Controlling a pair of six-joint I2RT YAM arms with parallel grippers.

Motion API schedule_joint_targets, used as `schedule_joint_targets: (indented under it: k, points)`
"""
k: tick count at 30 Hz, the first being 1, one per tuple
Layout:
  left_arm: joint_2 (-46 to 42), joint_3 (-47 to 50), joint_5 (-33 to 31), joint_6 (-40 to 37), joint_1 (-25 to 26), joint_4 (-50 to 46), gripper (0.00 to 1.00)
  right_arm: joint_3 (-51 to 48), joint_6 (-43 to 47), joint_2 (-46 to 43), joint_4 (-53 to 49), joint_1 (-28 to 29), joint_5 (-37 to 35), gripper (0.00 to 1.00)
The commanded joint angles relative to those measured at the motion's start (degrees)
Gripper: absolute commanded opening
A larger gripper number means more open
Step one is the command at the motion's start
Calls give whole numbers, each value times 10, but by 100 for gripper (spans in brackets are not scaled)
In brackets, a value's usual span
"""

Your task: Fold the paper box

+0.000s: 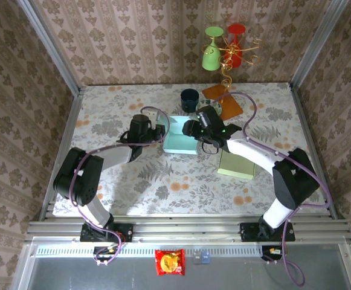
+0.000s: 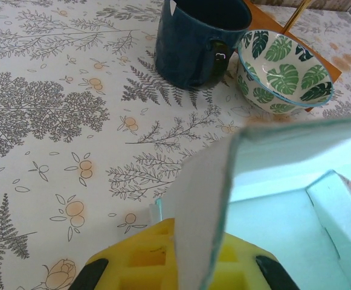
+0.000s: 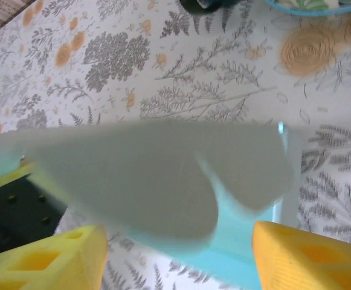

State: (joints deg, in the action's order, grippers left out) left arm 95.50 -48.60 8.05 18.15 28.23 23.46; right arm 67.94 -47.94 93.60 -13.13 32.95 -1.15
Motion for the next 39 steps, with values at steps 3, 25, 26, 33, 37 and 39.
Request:
schedule_joint_targets:
  k: [3,25,26,33,37,39]
  points:
    - [-21,-3,-19,-19,7,-8,5,26,-21,-32,-103,1,73,74]
    - [-81,-19,57,-186,10,-111,8,174,49,-26,-258,-188,179,68]
    - [-81,-21,62,-190,11,-115,8,186,42,-8,-266,-188,187,68]
    - [-60,-35,45,-180,19,-108,9,185,-68,59,-255,-181,271,65]
    - [-46,-43,36,-173,24,-99,9,182,-101,88,-275,-179,315,62]
    - [-42,-44,36,-171,25,-94,9,182,-101,96,-283,-180,325,61]
